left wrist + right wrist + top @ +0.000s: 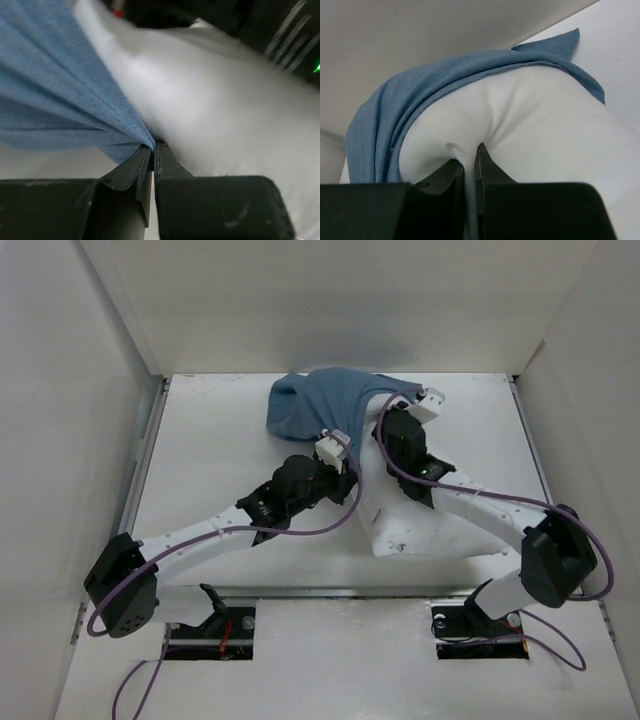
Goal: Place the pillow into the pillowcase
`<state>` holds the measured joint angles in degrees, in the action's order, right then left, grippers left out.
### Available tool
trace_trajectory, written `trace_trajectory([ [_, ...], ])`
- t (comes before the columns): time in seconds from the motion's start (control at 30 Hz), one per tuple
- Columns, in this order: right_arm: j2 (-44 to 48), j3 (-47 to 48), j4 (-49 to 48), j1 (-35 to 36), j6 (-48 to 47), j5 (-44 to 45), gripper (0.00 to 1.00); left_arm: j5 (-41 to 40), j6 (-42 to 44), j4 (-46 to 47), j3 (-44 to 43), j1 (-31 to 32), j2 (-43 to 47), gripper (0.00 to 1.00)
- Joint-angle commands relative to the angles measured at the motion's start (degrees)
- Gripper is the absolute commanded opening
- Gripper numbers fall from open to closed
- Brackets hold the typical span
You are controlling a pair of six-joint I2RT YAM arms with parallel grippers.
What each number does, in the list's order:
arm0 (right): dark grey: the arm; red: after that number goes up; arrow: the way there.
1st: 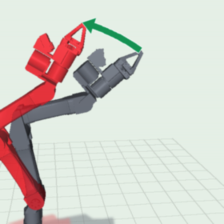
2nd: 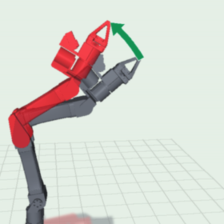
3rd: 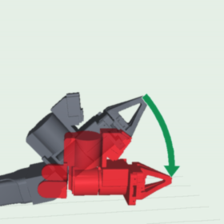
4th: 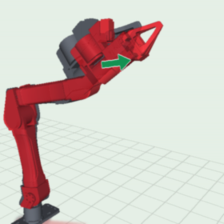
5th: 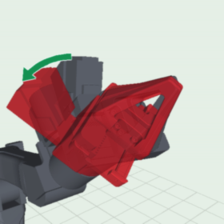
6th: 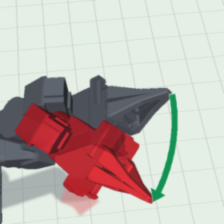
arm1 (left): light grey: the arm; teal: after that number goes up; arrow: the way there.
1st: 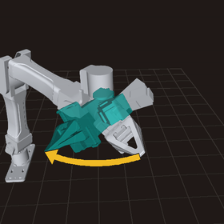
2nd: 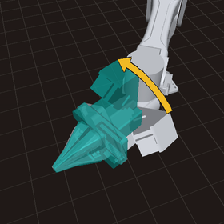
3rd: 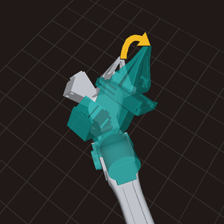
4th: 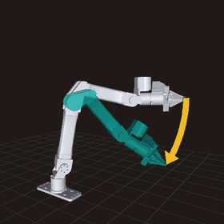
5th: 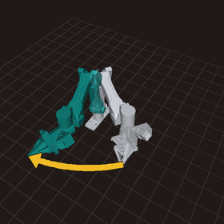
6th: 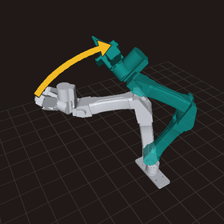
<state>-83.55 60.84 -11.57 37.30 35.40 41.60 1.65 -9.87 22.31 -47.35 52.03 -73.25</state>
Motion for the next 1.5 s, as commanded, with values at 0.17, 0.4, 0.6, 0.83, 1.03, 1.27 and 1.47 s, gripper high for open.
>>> trace_trajectory([
  [0.17, -12.1, 2.2, -41.3, 3.6, 4.8, 10.8, 0.00, 14.4, -4.1, -12.6, -4.9, 4.1, 6.9, 0.00],
  [0.4, -10.6, 6.4, -40.9, -2.0, 2.3, 18.2, 0.00, 6.2, -12.0, -16.4, 0.2, 4.1, 20.1, 0.00],
  [0.6, -10.3, 5.0, -42.0, -1.4, 4.0, 21.9, 0.00, 6.8, -16.0, -19.0, 0.3, 4.1, 22.6, 0.00],
  [0.83, -9.5, 11.0, -42.6, -3.0, 3.3, 27.6, 0.00, 8.3, -18.8, -22.7, -0.6, 4.1, 21.4, 0.00],
  [1.03, -10.9, 4.2, -38.4, 2.4, 3.3, 15.6, 0.00, 3.4, -17.6, -16.7, -0.6, 4.1, 14.5, 0.00],
  [1.27, -13.1, -4.1, -35.4, 4.9, 2.7, -3.4, 0.55, 1.0, -19.3, -23.2, -2.7, 4.1, 8.9, 0.36],
  [1.47, -5.4, -1.9, -23.2, 4.4, -3.7, -17.0, 1.00, -6.9, -19.2, -28.1, -4.5, 4.1, 12.9, 1.00],
])
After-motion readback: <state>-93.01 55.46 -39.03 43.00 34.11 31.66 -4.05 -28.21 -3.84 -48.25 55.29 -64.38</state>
